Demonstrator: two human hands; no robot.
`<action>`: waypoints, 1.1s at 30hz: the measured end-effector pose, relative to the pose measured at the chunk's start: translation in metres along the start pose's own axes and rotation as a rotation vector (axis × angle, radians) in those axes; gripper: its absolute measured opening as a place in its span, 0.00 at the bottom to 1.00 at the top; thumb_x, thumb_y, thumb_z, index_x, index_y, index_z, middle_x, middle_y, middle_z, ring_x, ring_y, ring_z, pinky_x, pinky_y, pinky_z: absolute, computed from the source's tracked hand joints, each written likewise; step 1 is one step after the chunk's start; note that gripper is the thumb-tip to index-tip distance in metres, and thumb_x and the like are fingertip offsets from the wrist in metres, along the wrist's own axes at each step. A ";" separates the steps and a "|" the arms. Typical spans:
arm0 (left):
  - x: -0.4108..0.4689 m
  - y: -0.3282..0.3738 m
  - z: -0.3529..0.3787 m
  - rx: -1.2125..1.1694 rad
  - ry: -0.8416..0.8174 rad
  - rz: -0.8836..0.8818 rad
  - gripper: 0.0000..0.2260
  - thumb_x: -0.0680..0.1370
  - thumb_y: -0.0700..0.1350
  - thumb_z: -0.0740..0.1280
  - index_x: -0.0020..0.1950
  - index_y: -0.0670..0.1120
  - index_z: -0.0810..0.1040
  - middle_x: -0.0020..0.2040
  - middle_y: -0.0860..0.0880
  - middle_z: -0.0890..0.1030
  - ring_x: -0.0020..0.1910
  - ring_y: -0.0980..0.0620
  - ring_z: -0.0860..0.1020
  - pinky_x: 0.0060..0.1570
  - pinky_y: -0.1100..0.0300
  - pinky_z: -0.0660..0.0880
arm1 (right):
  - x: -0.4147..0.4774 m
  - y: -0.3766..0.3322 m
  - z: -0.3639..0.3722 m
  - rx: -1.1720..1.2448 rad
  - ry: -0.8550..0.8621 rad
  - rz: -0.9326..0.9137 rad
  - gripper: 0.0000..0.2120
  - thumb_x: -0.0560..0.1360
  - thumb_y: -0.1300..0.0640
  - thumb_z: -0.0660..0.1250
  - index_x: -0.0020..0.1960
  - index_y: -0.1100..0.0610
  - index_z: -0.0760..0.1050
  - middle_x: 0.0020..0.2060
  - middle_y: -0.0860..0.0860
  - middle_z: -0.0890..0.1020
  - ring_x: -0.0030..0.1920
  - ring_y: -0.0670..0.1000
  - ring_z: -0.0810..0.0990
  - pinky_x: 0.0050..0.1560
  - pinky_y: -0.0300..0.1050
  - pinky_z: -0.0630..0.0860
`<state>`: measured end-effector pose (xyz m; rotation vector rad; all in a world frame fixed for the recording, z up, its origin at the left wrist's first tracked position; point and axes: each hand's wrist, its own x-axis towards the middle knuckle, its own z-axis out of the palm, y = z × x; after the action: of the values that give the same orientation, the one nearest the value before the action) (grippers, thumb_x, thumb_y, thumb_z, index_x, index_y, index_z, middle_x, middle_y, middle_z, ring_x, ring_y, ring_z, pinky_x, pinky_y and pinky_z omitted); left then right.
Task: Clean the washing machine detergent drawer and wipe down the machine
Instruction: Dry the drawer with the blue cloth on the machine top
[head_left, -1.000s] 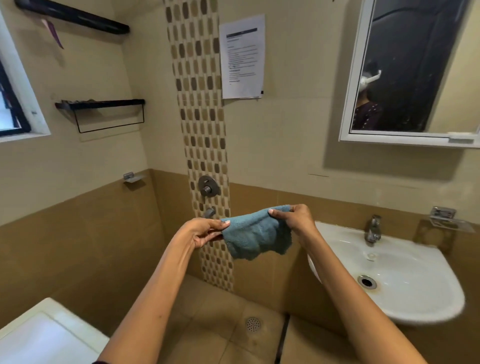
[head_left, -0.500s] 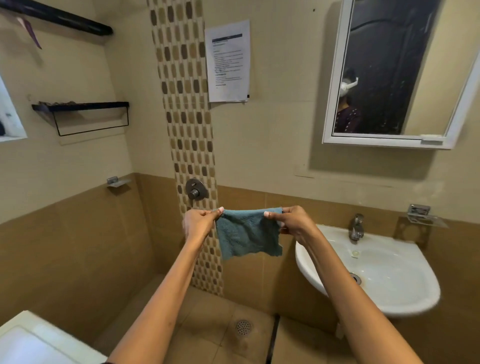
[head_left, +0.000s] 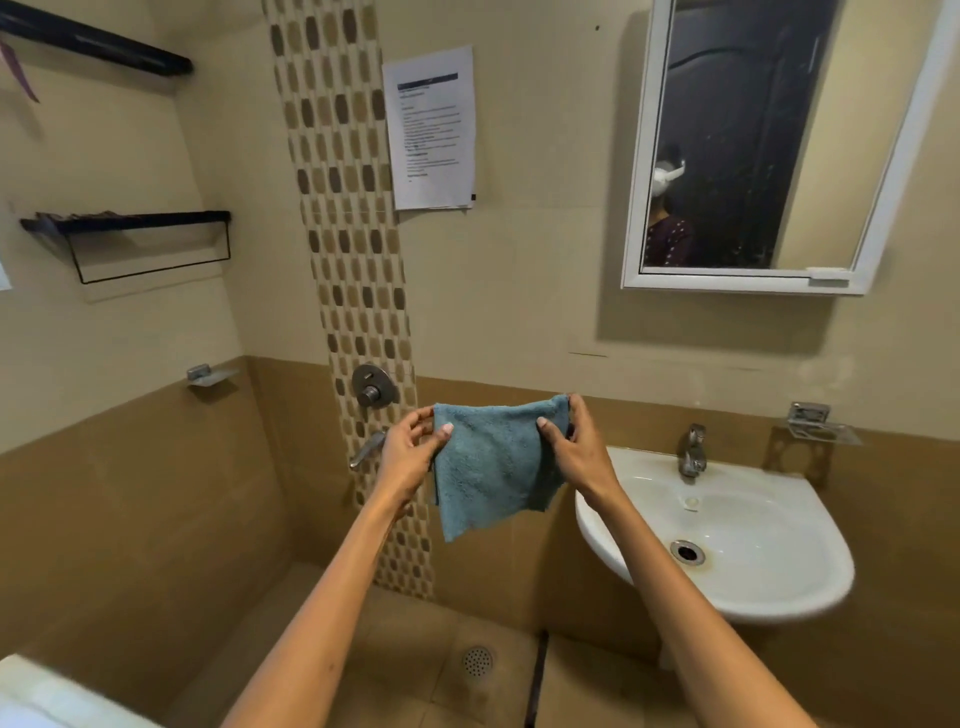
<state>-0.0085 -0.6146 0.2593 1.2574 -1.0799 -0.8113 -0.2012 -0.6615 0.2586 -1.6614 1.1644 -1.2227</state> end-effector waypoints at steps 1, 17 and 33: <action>0.000 -0.004 0.001 0.006 -0.038 -0.016 0.21 0.75 0.40 0.68 0.67 0.45 0.70 0.60 0.42 0.78 0.57 0.45 0.78 0.54 0.51 0.77 | -0.001 0.003 -0.005 -0.004 -0.029 0.028 0.26 0.75 0.53 0.67 0.70 0.54 0.60 0.62 0.51 0.75 0.62 0.54 0.74 0.63 0.57 0.72; 0.025 -0.024 0.119 -0.018 -0.302 -0.292 0.20 0.75 0.36 0.68 0.59 0.47 0.62 0.39 0.45 0.77 0.27 0.55 0.74 0.22 0.66 0.72 | -0.007 0.055 -0.120 0.235 0.181 0.358 0.17 0.67 0.69 0.73 0.51 0.60 0.71 0.38 0.53 0.75 0.35 0.49 0.73 0.33 0.41 0.68; 0.117 -0.058 0.426 0.579 -0.398 0.163 0.08 0.70 0.48 0.72 0.42 0.43 0.82 0.40 0.42 0.82 0.37 0.47 0.75 0.38 0.56 0.73 | 0.096 0.166 -0.365 -0.448 0.370 0.262 0.06 0.69 0.63 0.73 0.46 0.61 0.82 0.37 0.51 0.80 0.40 0.48 0.77 0.32 0.30 0.69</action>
<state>-0.3681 -0.8730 0.2131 1.4870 -1.8064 -0.6571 -0.5792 -0.8228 0.2262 -1.5544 1.9351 -1.1877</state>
